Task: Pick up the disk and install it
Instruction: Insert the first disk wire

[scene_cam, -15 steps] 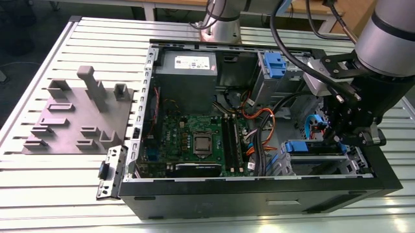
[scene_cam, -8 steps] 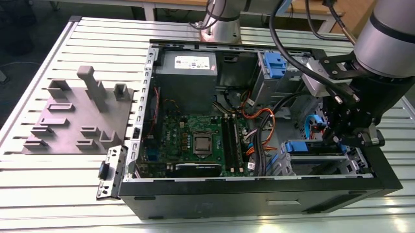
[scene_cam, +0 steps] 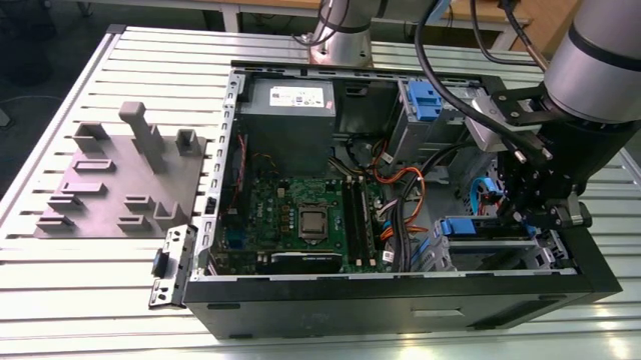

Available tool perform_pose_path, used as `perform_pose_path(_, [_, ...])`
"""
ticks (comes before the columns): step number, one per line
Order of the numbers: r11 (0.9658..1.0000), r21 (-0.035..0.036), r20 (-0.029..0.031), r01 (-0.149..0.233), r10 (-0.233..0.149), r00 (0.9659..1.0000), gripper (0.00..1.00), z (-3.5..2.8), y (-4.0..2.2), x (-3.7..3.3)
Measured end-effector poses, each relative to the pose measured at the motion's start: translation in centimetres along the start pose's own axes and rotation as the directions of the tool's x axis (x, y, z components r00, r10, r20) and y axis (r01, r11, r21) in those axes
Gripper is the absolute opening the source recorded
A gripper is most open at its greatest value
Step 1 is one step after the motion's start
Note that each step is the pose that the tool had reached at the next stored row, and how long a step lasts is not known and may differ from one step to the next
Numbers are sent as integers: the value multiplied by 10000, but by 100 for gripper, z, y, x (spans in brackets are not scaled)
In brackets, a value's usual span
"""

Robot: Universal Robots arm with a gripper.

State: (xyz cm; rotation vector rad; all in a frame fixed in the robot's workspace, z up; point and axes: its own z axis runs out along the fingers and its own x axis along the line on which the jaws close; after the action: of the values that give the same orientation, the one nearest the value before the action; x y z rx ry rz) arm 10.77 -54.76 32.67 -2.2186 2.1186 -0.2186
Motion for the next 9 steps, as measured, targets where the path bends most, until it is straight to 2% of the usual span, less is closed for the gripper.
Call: perform_pose_path(9, [10000,0,10,-3,3,10000,17,4,1,-1])
